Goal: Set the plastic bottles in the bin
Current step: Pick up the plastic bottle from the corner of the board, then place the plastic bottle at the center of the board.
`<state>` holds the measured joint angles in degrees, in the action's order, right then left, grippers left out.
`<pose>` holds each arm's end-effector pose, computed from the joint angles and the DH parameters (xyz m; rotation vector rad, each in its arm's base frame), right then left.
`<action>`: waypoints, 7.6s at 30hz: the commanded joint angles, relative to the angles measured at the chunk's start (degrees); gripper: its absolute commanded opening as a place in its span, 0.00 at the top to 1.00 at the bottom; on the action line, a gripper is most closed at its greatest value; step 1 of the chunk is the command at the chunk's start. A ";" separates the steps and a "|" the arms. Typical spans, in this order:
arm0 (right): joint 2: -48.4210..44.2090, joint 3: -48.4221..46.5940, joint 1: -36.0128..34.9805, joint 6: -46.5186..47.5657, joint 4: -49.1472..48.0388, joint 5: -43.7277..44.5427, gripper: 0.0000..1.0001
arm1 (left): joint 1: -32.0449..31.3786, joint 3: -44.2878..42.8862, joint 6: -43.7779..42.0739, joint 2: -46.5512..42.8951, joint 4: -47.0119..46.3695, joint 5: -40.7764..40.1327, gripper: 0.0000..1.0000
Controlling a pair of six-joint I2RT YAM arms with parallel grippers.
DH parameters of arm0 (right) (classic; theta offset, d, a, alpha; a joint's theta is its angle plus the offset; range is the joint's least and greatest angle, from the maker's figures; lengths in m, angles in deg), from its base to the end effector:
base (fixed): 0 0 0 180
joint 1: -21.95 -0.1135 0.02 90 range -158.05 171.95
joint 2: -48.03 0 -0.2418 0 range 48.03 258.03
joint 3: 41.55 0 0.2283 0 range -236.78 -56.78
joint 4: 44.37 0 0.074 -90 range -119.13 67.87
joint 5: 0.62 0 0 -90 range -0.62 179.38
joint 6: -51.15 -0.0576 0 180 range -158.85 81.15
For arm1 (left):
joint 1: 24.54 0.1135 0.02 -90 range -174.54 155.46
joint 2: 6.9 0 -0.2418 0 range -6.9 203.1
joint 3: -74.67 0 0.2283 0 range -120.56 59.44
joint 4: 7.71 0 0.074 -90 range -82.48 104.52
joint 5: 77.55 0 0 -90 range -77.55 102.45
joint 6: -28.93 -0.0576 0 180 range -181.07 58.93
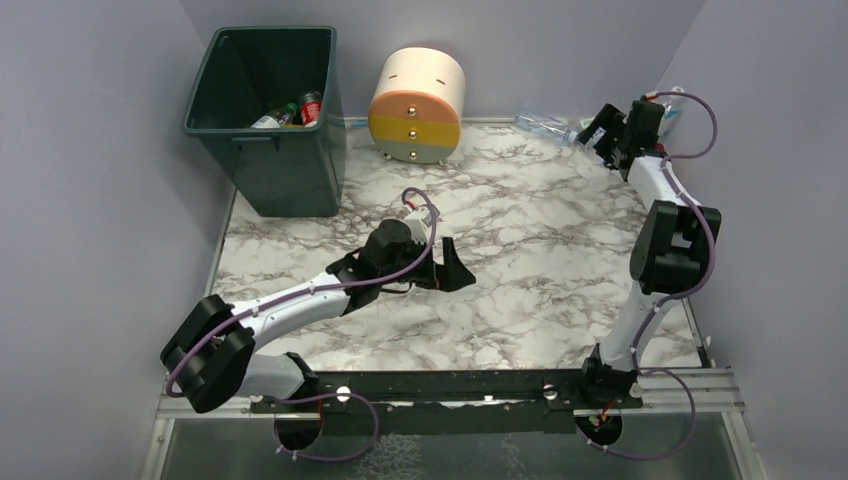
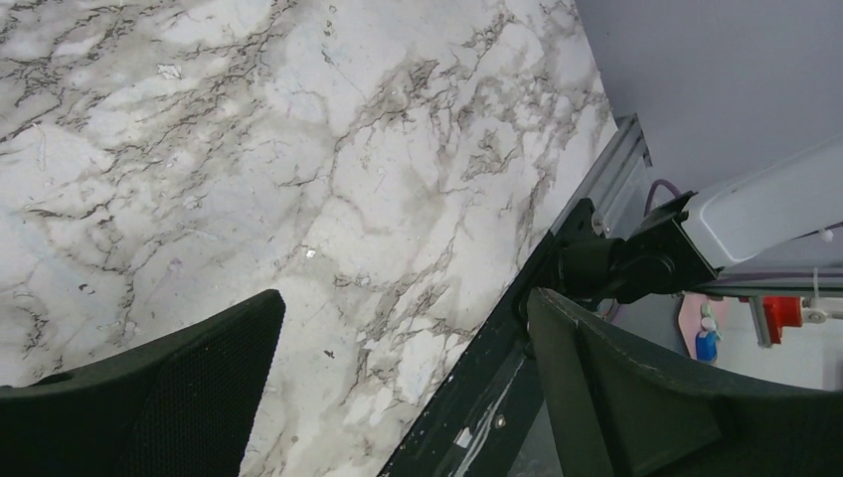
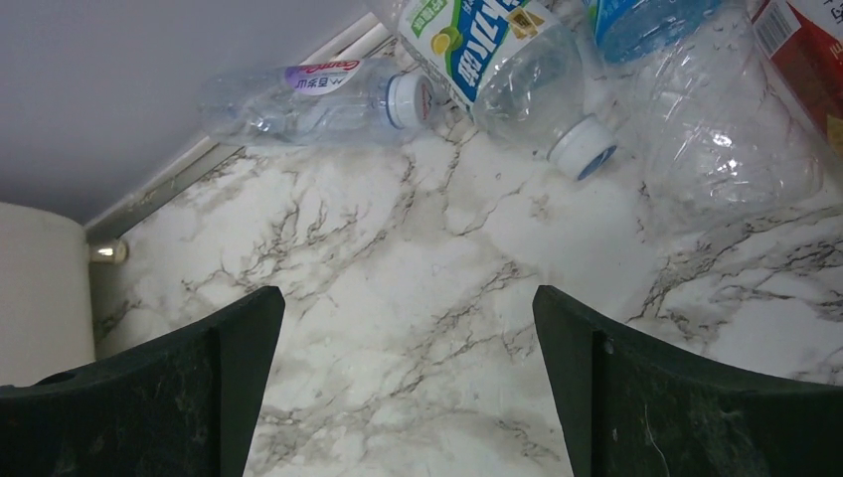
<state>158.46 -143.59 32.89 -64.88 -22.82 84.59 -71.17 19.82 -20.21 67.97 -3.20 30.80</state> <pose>0.4370 -0.0796 0.2412 0.6177 2.0080 0.2465 0.1849 -0.2221 0.2153 0.3407 2.1978 -1.2414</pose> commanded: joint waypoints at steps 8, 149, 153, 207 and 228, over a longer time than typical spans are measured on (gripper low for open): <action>11.33 -4.24 0.61 4.05 -10.80 6.27 0.03 | -0.39 -1.62 -2.28 -3.83 4.10 -2.35 0.01; -48.42 56.80 -28.38 -4.98 -15.04 -11.65 0.67 | -0.40 8.49 4.08 -23.25 8.71 -9.13 0.01; -47.73 57.49 -32.24 -5.21 -14.64 -11.85 0.67 | -0.45 9.54 4.76 -23.44 6.69 -9.12 0.01; -40.27 69.71 -36.94 -5.10 -25.47 -21.18 0.64 | 6.54 9.72 4.12 -4.95 -9.65 -1.24 0.01; -37.59 70.02 -36.91 -5.31 -25.74 -20.59 0.46 | 6.55 9.11 3.87 -1.55 -11.34 0.33 0.01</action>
<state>120.52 -73.34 -3.61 -70.34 -47.13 64.19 -64.98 30.20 -15.27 66.31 -12.16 29.72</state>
